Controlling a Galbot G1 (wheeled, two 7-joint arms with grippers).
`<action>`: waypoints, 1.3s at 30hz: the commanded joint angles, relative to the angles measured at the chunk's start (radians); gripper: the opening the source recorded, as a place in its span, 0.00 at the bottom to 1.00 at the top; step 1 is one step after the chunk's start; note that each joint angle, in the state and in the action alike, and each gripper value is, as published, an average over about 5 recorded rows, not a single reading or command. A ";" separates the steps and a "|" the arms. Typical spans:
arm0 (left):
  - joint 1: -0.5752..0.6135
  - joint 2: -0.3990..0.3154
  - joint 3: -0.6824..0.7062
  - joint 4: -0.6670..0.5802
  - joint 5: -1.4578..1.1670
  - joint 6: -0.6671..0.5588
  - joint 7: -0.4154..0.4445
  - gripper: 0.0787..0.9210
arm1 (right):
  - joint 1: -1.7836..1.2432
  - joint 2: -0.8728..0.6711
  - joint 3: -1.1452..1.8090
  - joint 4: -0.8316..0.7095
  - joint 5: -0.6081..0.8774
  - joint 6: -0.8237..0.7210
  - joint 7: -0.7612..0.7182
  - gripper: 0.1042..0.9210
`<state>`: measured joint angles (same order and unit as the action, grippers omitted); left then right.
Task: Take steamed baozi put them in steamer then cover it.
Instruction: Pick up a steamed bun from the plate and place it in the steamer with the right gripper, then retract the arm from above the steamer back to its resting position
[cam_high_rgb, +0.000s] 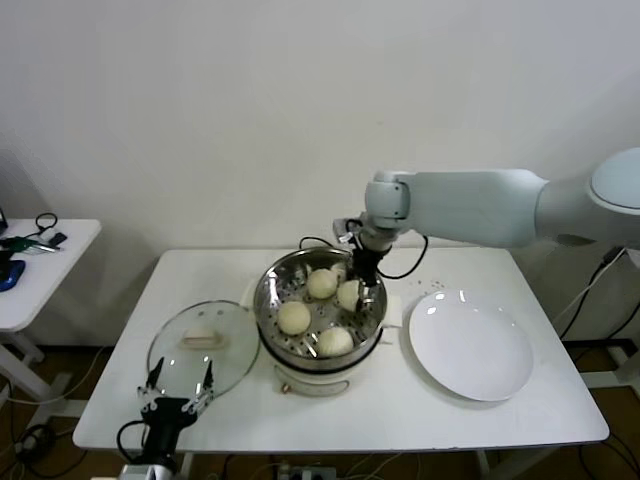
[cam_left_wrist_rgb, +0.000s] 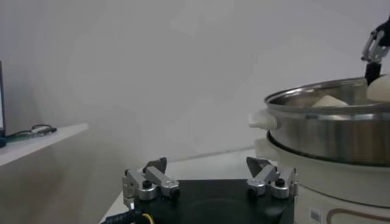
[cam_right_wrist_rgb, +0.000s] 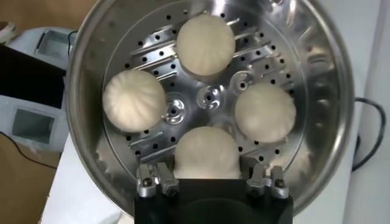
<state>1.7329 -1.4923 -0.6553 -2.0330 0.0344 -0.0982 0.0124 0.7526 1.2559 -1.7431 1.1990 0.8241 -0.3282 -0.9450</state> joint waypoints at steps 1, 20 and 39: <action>-0.003 0.001 -0.002 0.002 -0.001 0.002 0.000 0.88 | -0.028 0.017 -0.024 -0.006 0.002 -0.008 0.015 0.71; -0.006 0.001 -0.005 0.004 0.000 0.002 -0.003 0.88 | 0.014 -0.041 0.007 0.011 0.003 0.002 -0.004 0.88; -0.028 0.007 -0.021 0.007 0.032 0.009 -0.005 0.88 | -0.042 -0.543 0.247 0.175 0.052 0.294 0.345 0.88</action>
<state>1.7098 -1.4844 -0.6751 -2.0274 0.0502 -0.0922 0.0068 0.7663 0.9921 -1.6275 1.2893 0.8554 -0.1983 -0.8132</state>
